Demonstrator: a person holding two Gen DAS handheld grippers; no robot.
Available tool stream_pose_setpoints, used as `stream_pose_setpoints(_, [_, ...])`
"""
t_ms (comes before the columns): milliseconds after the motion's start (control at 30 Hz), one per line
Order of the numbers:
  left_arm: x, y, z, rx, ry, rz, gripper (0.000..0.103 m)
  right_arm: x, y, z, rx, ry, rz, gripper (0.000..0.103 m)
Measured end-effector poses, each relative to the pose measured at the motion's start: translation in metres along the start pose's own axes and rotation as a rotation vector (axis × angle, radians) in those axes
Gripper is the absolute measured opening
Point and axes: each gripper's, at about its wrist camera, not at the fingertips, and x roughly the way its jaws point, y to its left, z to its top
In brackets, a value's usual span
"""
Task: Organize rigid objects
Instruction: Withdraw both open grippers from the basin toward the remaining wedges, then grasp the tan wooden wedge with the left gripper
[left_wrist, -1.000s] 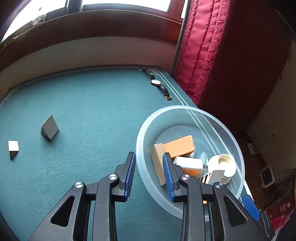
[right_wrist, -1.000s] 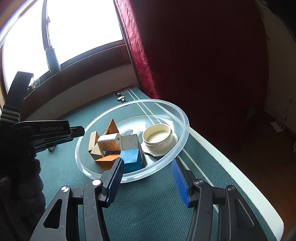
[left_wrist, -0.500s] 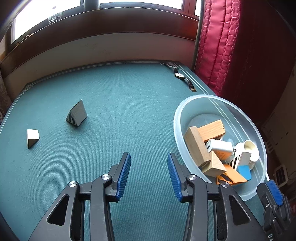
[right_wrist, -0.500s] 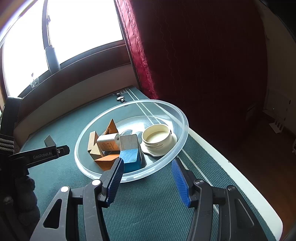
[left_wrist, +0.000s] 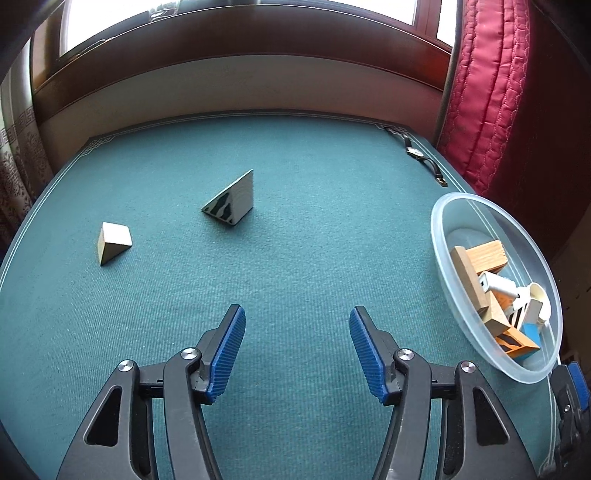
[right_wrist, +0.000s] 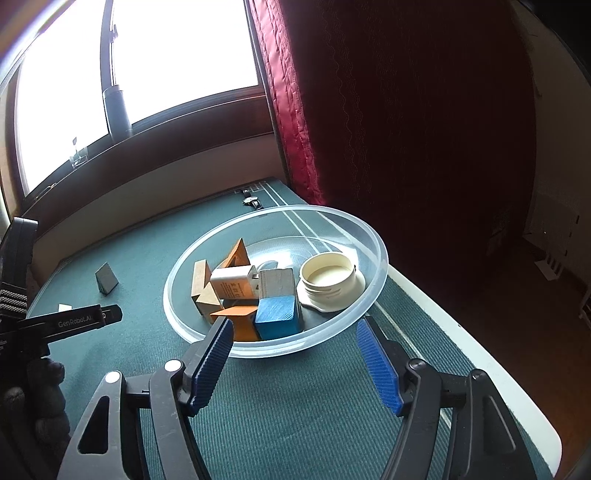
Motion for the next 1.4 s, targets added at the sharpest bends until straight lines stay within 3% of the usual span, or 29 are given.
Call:
stream_pose_setpoints(367, [-0.007,0.061,-0.007,-0.083,-0.003,0.066,0.06,-0.003,0.022,-0.009,-0.036,0.026,0.037,0.073])
stream_pose_setpoints(467, [-0.009,0.075,-0.008,-0.103,-0.005,0.08,0.06,-0.002,0.028,-0.01,-0.05,0.041,0.058,0.077])
stream_pose_setpoints(967, [-0.008,0.139,-0.005,-0.166,-0.002,0.167,0.06,0.005,0.079,-0.027,-0.194,0.162,0.233,0.082])
stream_pose_setpoints(1400, [0.01,0.175,0.022,-0.15,0.007,0.209,0.06,0.011,0.088,-0.031,-0.218,0.202,0.242,0.083])
